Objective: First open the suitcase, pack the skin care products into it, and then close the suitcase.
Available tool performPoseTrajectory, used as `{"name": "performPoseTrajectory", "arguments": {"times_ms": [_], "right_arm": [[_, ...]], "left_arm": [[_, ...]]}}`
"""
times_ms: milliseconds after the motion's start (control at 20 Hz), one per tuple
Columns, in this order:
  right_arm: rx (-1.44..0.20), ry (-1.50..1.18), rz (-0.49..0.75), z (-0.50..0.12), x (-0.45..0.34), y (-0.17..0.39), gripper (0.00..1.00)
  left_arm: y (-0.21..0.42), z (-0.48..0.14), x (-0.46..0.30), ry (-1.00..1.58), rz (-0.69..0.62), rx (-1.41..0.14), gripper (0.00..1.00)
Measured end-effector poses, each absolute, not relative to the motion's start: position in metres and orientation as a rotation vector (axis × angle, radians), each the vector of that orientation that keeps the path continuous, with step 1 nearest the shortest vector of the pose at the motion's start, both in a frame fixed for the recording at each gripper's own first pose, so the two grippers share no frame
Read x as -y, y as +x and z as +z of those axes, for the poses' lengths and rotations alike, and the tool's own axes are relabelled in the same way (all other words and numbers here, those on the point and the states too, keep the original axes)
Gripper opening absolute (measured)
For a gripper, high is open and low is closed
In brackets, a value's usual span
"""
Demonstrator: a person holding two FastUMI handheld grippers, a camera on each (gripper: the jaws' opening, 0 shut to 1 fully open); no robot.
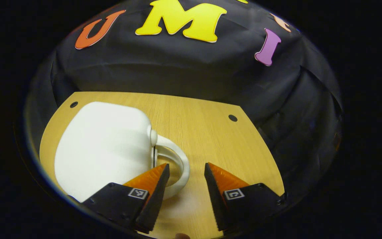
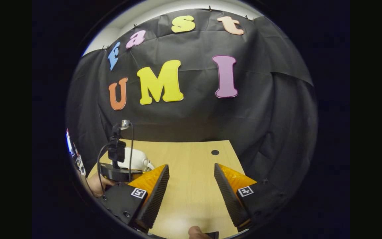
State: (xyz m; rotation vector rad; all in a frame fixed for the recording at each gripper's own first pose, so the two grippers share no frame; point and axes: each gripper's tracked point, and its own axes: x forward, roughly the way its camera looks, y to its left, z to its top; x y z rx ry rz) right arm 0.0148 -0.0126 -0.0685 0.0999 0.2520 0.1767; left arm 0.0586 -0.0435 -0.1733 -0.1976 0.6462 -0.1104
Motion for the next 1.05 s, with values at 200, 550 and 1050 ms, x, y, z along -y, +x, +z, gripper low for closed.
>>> {"name": "performPoseTrajectory", "arguments": {"times_ms": [200,550,1050], "right_arm": [[-0.201,0.073,0.175,-0.044,-0.018,0.020,0.83],[-0.100,0.037,0.165,-0.006,-0.075,0.022,0.81],[0.000,-0.028,0.179,0.019,-0.131,0.009,0.81]], "left_arm": [[0.051,-0.097,0.001,-0.141,-0.049,-0.475,0.98],[0.020,0.000,-0.059,-0.065,0.033,-0.229,0.98],[-0.035,0.042,-0.089,-0.023,0.095,-0.088,0.98]]}}
